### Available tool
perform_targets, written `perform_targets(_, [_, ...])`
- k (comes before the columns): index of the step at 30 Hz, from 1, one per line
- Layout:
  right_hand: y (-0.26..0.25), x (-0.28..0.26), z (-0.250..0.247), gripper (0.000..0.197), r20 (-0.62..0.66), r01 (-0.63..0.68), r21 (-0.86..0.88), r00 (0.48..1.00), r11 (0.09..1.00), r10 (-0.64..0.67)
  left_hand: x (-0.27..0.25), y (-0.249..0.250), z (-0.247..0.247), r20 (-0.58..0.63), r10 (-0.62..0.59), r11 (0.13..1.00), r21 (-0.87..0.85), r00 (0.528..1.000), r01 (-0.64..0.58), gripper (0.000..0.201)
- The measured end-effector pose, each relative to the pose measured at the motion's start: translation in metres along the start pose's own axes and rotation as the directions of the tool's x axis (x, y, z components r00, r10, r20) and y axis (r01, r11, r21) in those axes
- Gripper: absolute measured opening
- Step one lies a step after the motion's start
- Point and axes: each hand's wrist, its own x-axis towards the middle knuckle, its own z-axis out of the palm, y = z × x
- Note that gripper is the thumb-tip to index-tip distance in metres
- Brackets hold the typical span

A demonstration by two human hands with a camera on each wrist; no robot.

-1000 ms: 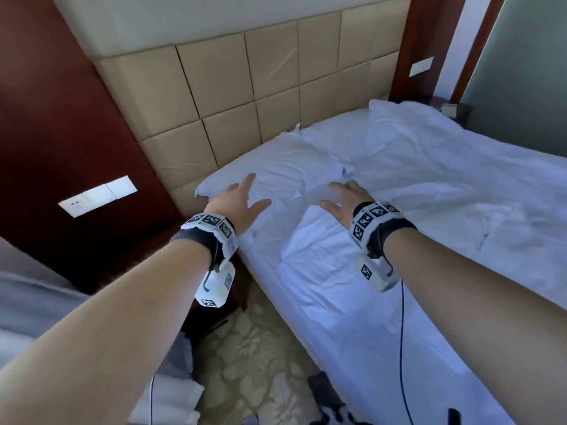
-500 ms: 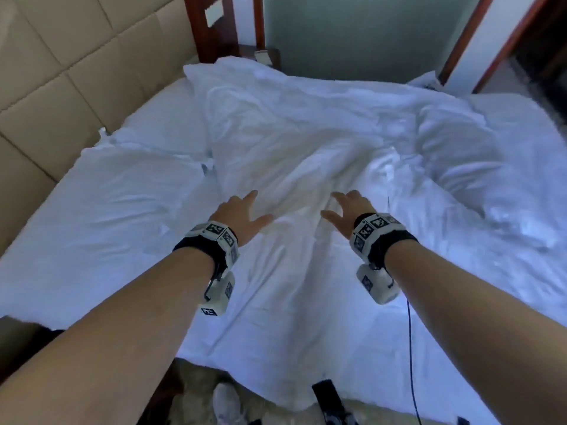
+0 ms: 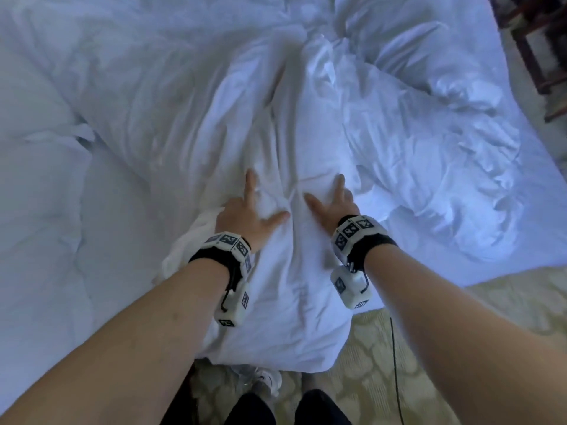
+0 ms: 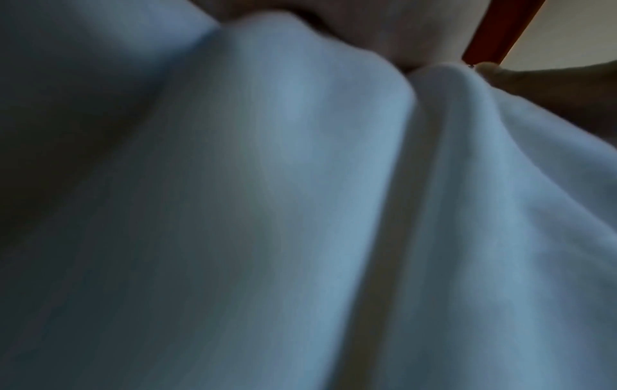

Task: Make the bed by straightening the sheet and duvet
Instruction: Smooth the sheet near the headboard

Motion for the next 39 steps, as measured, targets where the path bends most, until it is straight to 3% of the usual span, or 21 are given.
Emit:
perform_targets(5, [-0.006,0.005,0.012,0.099,0.072,0.017,0.080,0.997,0.997,-0.023,-0.003,0.013,0.007,0.042,0.042,0.992,-0.123,0.998,-0.037,0.095])
perform_targets(8, [-0.020,0.004,0.006,0.097,0.090,0.068,0.094,0.993,0.993,-0.076,-0.001,0.012,-0.016,-0.012,0.036,0.993,-0.115,0.999,-0.037,0.090])
perform_targets(14, [-0.082,-0.017,-0.009,0.092,0.057,0.182,0.103,0.980,0.978,-0.189,-0.005,-0.007,-0.105,-0.151,0.003,0.998,0.063,0.989,0.007,0.083])
perform_targets(19, [-0.143,-0.054,-0.012,0.092,-0.012,0.254,0.089,0.967,0.963,-0.254,-0.030,-0.047,-0.177,-0.251,0.015,0.999,0.041,0.968,-0.005,0.078])
perform_targets(23, [-0.224,-0.113,0.003,0.086,-0.037,0.358,0.093,0.934,0.929,-0.356,-0.073,-0.103,-0.262,-0.362,0.000,0.998,0.063,0.932,0.025,0.075])
perform_targets(27, [-0.318,-0.181,0.027,0.072,-0.098,0.494,0.238,0.869,0.837,-0.485,-0.111,-0.165,-0.366,-0.538,-0.009,1.000,0.018,0.843,0.022,0.096])
perform_targets(29, [-0.358,-0.218,0.043,0.058,-0.088,0.619,0.209,0.783,0.757,-0.616,-0.132,-0.186,-0.416,-0.608,-0.001,1.000,-0.010,0.794,-0.006,0.097])
perform_targets(32, [-0.390,-0.259,0.082,0.059,0.207,0.740,0.021,0.654,0.672,-0.727,-0.147,-0.217,-0.455,-0.662,-0.085,0.987,0.046,0.745,0.153,0.077])
perform_targets(33, [-0.391,-0.267,0.096,0.063,0.324,0.758,-0.092,0.636,0.645,-0.701,-0.148,-0.228,-0.455,-0.638,-0.089,0.976,0.099,0.765,0.196,0.078])
perform_targets(35, [-0.384,-0.279,0.114,0.062,0.532,0.771,-0.326,0.628,0.547,-0.568,-0.144,-0.257,-0.441,-0.501,-0.107,0.949,0.207,0.859,0.239,0.084])
perform_targets(36, [-0.383,-0.280,0.120,0.057,0.585,0.770,-0.361,0.626,0.526,-0.516,-0.143,-0.273,-0.430,-0.415,-0.134,0.937,0.243,0.900,0.252,0.091])
perform_targets(37, [-0.383,-0.282,0.122,0.052,0.595,0.772,-0.337,0.618,0.540,-0.513,-0.143,-0.288,-0.417,-0.339,-0.178,0.926,0.260,0.924,0.274,0.096])
perform_targets(39, [-0.388,-0.274,0.122,0.047,0.471,0.763,-0.282,0.638,0.581,-0.609,-0.144,-0.316,-0.388,-0.272,-0.259,0.916,0.236,0.927,0.326,0.097])
